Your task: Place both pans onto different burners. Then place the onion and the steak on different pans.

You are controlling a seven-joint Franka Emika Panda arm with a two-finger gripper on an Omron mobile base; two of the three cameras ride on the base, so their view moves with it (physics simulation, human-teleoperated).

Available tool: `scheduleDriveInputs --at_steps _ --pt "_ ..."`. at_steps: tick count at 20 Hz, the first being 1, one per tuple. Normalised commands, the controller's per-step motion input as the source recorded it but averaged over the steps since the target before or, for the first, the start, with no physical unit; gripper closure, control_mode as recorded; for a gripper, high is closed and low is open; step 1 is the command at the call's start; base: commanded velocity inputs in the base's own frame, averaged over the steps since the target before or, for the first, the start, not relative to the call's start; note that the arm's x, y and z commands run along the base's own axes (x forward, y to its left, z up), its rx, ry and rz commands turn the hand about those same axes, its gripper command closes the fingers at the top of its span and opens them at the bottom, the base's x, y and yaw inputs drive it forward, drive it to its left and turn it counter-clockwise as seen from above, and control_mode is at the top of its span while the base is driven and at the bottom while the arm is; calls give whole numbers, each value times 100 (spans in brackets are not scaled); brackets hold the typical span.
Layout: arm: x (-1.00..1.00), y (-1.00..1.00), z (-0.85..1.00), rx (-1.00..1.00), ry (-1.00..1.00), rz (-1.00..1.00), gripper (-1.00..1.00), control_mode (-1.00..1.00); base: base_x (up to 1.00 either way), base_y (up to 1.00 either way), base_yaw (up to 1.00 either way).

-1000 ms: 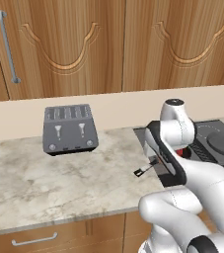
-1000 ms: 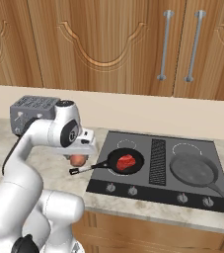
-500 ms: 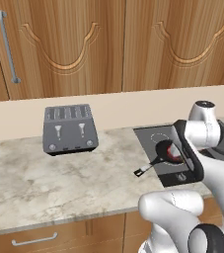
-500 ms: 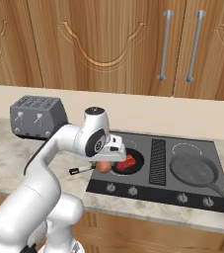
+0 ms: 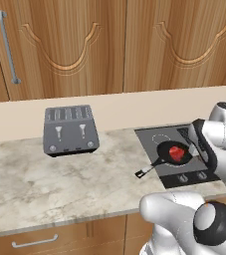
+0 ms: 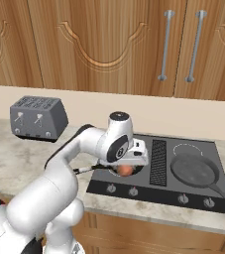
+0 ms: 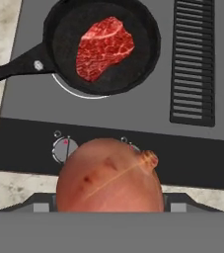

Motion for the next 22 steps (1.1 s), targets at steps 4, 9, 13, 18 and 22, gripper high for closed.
scheduleDriveInputs --at_steps 4,9,13,18,22 --pt "33 -48 0 0 0 -5 100 -100 0 0 0" --pt "30 -52 0 0 0 -5 100 -100 0 0 0" --pt "20 -53 0 0 0 -5 100 -100 0 0 0" --pt "22 -49 0 0 0 -5 100 -100 0 0 0" --pt "24 -41 0 0 0 -8 100 -100 0 0 0"
